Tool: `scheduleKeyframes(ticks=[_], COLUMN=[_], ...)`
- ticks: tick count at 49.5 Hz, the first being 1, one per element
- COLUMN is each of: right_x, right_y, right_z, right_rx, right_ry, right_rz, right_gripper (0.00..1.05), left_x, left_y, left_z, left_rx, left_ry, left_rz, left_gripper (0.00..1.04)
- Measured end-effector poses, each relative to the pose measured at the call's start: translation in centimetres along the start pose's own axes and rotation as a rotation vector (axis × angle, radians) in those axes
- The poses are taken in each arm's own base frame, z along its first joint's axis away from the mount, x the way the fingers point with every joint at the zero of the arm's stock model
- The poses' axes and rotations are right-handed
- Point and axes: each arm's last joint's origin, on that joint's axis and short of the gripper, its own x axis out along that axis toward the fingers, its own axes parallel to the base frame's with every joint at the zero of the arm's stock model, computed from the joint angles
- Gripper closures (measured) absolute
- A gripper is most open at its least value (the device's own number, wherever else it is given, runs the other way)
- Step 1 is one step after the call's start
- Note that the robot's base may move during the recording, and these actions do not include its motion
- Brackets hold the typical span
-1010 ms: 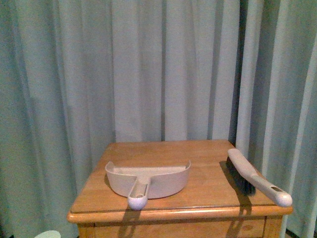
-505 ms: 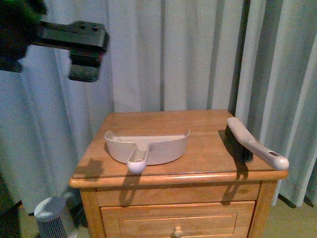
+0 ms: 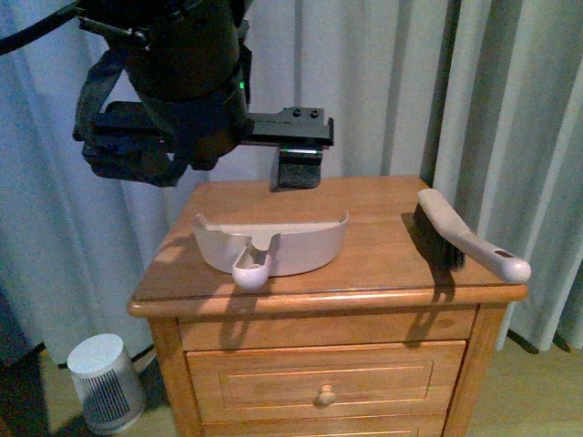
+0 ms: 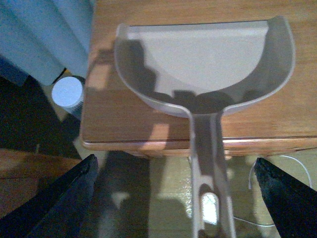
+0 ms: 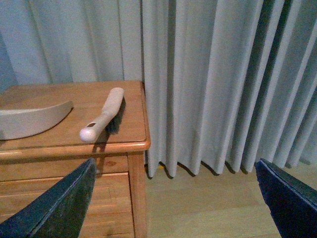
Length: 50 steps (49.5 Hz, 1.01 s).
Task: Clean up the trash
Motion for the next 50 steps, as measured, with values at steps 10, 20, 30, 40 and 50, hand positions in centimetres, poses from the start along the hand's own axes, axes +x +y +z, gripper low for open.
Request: scheduleKeyframes(ticks=[10,20,30,40,50], right_x=[0.0,0.0,0.0,0.0,0.0], right_y=[0.0,0.0,0.0,0.0,0.0], right_z=[0.0,0.0,0.0,0.0,0.0], right_rx=[0.000,0.000,0.000,0.000,0.000], right_ry=[0.000,0.000,0.000,0.000,0.000], right_rz=[0.000,0.000,0.000,0.000,0.000], right_gripper=[0.07,0.07,0.07,0.07,0.07], left_x=[1.5,2.8,3.7,4.6,6.0], left_y=[-1.2,-2.2,-2.5,-2.6,-2.6], left_z=[-1.2,-2.3,-2.8,-3.3,-4.1], left_rx=[-0.022,-0.005,0.006,0.020,0.051], left_ry=[0.045,0.087,0.096,0.101,0.129], left_rz=[-0.022,-0.034,-0.029,-0.024,-0.011], left_gripper=[0.08,0.08,0.08,0.08,0.08])
